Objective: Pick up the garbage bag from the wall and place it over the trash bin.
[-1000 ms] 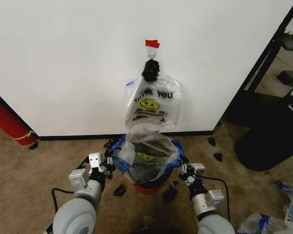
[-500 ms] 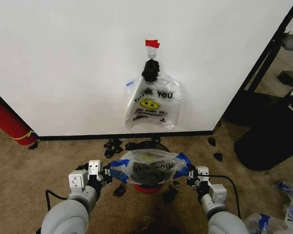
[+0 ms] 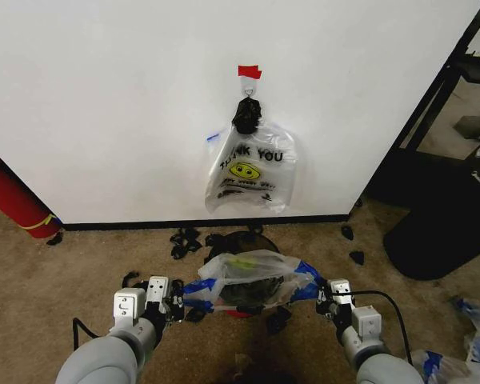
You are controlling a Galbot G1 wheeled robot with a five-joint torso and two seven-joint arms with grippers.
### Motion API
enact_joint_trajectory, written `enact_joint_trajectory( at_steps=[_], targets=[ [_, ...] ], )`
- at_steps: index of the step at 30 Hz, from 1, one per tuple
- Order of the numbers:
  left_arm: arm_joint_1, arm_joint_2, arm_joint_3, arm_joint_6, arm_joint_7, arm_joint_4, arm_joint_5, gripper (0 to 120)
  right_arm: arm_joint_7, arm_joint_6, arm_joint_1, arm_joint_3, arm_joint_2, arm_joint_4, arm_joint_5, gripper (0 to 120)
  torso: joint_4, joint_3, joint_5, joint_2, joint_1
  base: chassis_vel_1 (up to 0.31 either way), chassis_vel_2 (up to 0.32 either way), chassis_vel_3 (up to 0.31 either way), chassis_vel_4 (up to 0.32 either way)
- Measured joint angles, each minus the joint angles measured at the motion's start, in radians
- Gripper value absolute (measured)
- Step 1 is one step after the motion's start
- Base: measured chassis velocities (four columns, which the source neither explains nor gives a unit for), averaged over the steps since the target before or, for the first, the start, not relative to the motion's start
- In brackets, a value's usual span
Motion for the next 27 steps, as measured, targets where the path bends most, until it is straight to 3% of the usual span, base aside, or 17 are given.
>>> enact_joint_trajectory(
  at_steps=[21,27],
  targets=[
    [-0.045,-0.036,0.105,0.01,0.001,0.115,0.069,0,0.043,-0.058,0.191,-0.096,0.077,-0.174,0.052,0,0.0001,0.0,0.0,0.0,0.0,0.0,0.0,0.0,0.0],
    [-0.06,-0.066,0.137,-0.009,0.012,0.181,0.152,0,0.045,-0.052,0.243,-0.121,0.108,-0.244,0.039,0,0.0001,0.0,-0.0001,0.0,0.0,0.0,0.0,0.0,0.0]
  ],
)
